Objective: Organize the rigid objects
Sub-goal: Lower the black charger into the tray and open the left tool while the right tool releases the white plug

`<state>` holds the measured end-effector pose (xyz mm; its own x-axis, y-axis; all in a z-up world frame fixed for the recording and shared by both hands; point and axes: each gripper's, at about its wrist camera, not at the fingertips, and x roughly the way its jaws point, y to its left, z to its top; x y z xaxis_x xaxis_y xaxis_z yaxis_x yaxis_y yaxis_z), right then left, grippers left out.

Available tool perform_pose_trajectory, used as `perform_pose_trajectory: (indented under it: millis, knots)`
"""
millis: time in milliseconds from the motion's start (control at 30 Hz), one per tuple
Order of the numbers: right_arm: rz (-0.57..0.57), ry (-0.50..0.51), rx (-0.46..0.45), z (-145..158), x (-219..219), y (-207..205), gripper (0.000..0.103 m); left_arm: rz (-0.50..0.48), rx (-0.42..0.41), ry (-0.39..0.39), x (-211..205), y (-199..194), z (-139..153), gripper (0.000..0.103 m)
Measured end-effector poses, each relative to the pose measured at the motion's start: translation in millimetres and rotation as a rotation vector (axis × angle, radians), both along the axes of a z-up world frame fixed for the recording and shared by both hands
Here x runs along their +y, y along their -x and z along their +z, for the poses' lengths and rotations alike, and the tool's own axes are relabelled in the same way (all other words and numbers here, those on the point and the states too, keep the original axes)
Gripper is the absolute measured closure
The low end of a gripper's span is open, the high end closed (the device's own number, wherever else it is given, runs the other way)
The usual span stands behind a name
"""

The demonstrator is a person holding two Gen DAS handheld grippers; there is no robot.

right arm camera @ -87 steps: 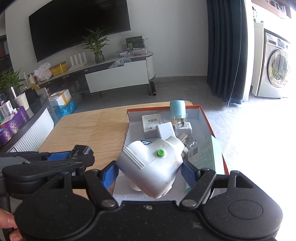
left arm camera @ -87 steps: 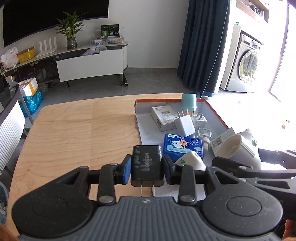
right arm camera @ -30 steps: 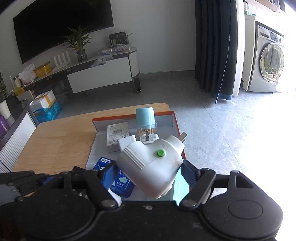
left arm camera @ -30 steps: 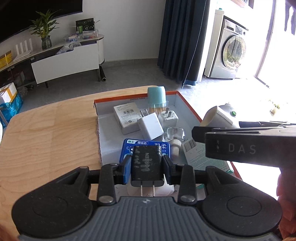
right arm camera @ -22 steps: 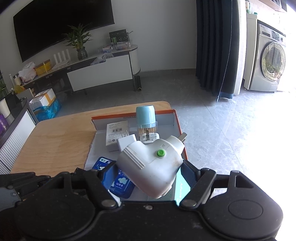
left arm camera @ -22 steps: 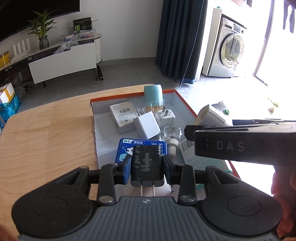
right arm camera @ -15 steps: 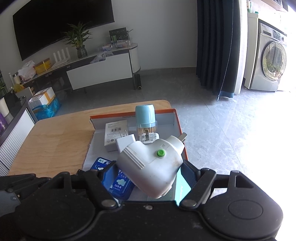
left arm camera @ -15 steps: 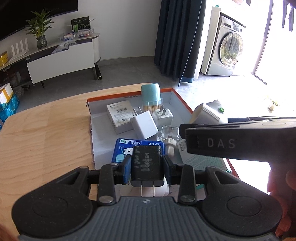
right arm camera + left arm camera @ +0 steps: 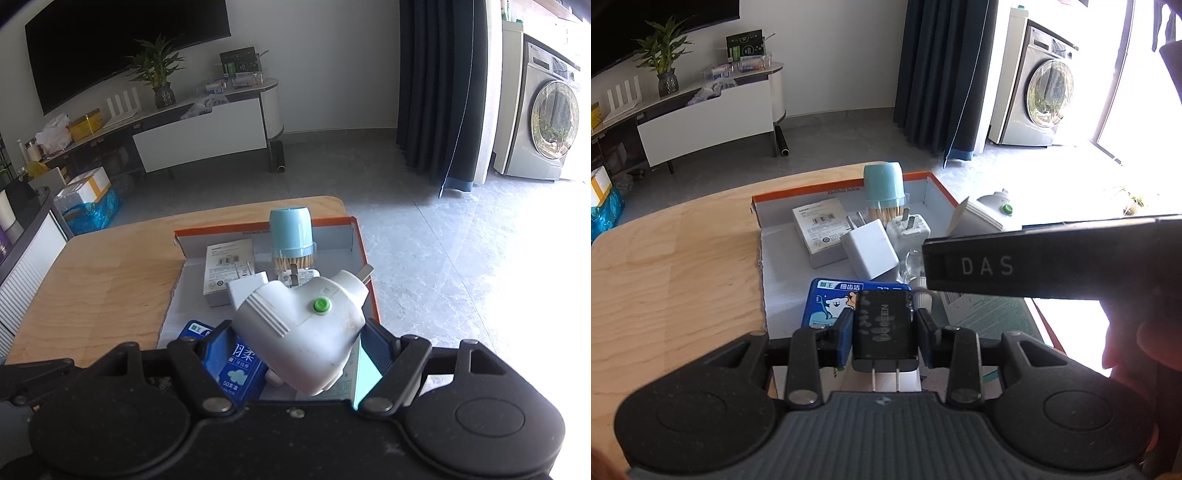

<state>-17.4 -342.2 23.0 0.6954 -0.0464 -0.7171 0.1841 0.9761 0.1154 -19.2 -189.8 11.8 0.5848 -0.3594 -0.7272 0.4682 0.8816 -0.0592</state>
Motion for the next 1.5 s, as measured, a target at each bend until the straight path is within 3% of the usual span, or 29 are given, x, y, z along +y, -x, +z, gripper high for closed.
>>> perform_pose_trajectory:
  millis: [500,833,900,1033,1267,1500]
  knots:
    - [0.016,-0.011,-0.002,-7.5,-3.1,-21.6,0.015,-0.009,0.011,-0.003,-7.9,-3.5,-3.5,0.067]
    - [-0.011,0.017,-0.067,14.2,-11.6,-1.9,0.015,-0.043,0.031,0.027,-14.9,3.1,-2.9,0.065]
    - [-0.016,0.005,-0.073,16.4,-13.3,3.4,0.015,-0.045,0.022,0.025,-14.9,7.3,-0.3,0.050]
    - [-0.027,-0.002,-0.075,18.3,-14.2,14.9,0.015,-0.020,0.013,0.028,-8.9,11.8,5.2,0.043]
    - [-0.039,-0.002,-0.098,28.4,-12.3,42.5,0.015,0.095,-0.015,0.006,12.2,25.3,16.9,0.005]
    - [-0.041,-0.020,-0.091,25.7,-11.5,83.4,0.014,0.203,-0.022,-0.040,35.2,44.7,19.3,0.000]
